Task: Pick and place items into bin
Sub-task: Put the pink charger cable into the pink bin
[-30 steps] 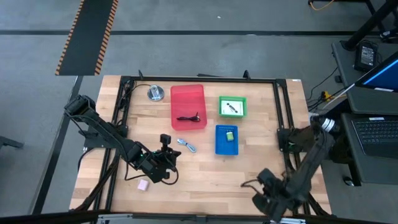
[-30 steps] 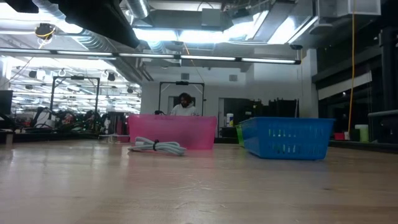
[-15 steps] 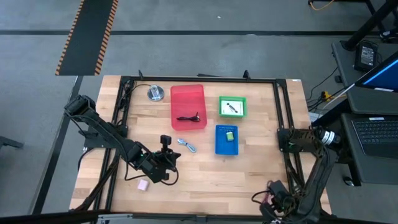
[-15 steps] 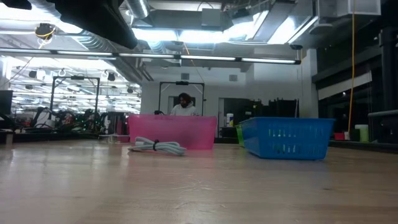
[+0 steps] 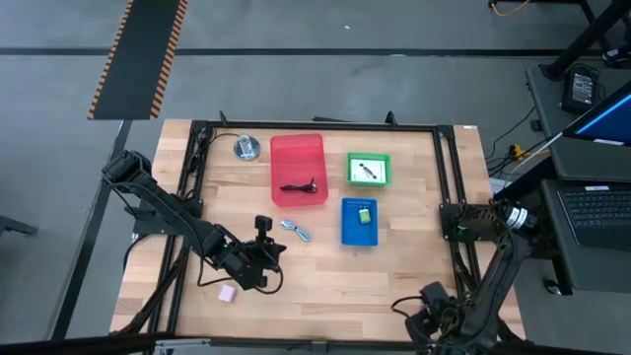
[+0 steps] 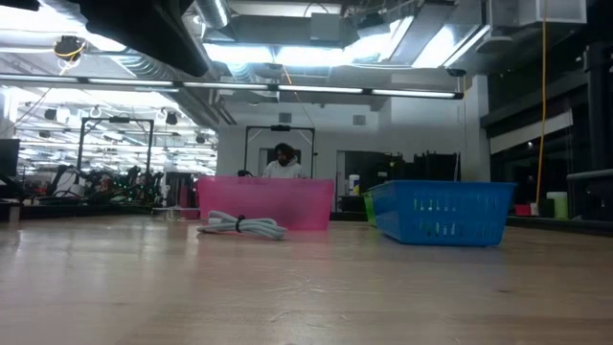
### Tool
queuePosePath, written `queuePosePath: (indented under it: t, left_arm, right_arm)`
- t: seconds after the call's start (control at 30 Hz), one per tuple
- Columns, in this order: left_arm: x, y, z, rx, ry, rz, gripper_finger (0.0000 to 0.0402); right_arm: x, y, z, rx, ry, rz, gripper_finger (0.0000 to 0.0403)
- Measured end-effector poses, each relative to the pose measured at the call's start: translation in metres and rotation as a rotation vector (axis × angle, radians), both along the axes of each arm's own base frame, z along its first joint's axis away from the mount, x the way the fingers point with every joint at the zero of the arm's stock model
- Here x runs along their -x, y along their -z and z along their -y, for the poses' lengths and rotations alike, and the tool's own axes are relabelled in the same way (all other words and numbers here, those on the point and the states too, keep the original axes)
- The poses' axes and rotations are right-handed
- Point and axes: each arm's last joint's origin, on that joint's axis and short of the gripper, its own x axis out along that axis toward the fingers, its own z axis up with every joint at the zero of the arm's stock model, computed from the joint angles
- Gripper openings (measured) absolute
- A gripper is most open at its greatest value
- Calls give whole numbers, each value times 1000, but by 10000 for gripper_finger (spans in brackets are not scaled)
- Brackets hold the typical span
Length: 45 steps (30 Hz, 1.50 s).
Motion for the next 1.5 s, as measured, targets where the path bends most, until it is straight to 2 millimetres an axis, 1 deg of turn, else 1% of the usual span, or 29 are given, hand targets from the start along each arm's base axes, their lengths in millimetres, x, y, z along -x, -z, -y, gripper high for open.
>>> queuePosePath:
  t: [0.13, 0.23, 0.33, 0.43, 0.63, 0.83, 0.97, 1.07, 1.27, 1.5]
  left_arm:
    - [0, 0, 0, 11, 10, -9, 1]
    - [0, 0, 0, 11, 11, -9, 4]
    - [0, 0, 0, 11, 11, -9, 5]
    - [0, 0, 0, 11, 11, -9, 4]
    - [0, 0, 0, 10, 12, -9, 2]
    - [0, 0, 0, 11, 11, -9, 5]
    - [0, 0, 0, 12, 11, -9, 1]
    - [0, 0, 0, 12, 11, -9, 2]
    - [0, 0, 0, 12, 11, -9, 5]
    - [0, 0, 0, 25, 1, -5, 2]
  right_arm:
    - [-4, 16, -3, 53, 40, -34, 206]
    - [-7, 34, -6, 99, 80, -83, 207]
    - [-12, 53, -10, 114, 114, -137, 201]
    - [-17, 70, -15, 124, 124, -150, 192]
    - [-22, 88, -20, 116, 137, -154, 178]
    - [-27, 95, -21, 118, 145, -152, 169]
    - [-29, 97, -21, 101, 142, -149, 153]
    - [-30, 97, -22, 92, 136, -141, 130]
    - [-32, 99, -24, 65, 128, -125, 70]
    - [-32, 99, -24, 81, 93, -103, 7]
